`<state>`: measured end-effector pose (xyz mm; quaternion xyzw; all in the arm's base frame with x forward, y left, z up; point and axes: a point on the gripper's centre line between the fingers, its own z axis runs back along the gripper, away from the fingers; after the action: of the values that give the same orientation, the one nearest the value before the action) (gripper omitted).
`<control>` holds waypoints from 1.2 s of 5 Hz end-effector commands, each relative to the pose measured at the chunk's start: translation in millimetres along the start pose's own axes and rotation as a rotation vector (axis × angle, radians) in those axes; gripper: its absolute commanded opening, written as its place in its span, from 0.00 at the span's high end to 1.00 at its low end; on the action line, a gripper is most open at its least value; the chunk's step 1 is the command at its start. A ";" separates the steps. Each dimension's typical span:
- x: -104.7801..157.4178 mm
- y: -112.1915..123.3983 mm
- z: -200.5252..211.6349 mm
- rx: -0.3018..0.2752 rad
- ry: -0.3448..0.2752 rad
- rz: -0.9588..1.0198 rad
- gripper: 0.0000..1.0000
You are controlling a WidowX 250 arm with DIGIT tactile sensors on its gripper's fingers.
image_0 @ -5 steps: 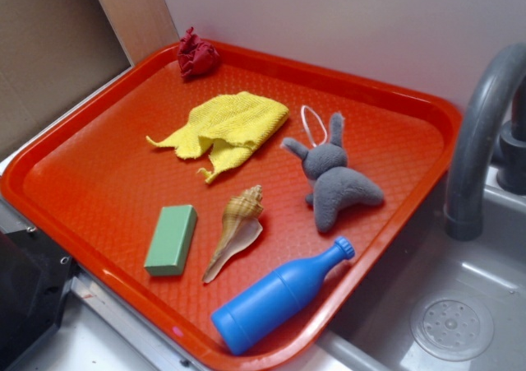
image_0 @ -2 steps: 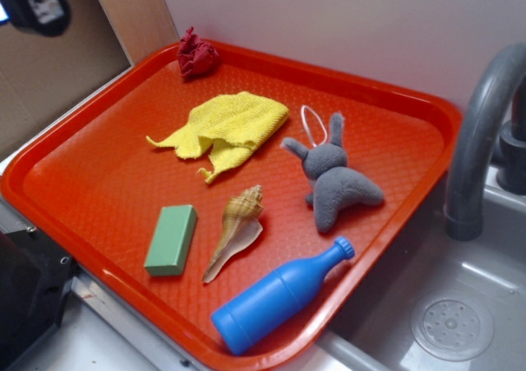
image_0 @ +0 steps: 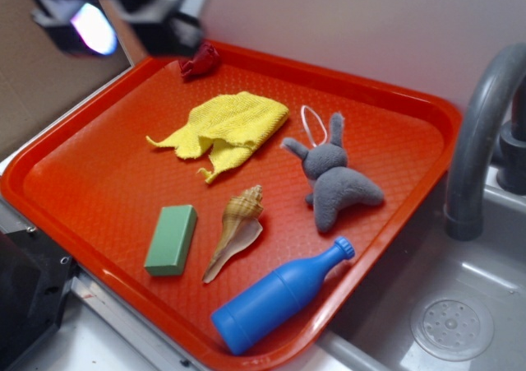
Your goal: Grab the gray animal.
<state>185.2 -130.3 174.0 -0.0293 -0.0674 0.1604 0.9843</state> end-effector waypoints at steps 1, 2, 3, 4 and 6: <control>25.9 -33.2 -35.9 0.010 -0.103 0.252 0.00; 35.2 -43.3 -56.1 0.017 -0.094 0.276 0.00; 45.2 -54.1 -92.7 -0.007 -0.033 0.276 0.00; 49.6 -62.7 -110.3 -0.015 -0.019 0.254 0.00; 61.7 -74.1 -159.0 -0.048 0.085 0.185 1.00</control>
<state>279.6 -185.3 25.3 -0.0556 -0.0157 0.2509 0.9663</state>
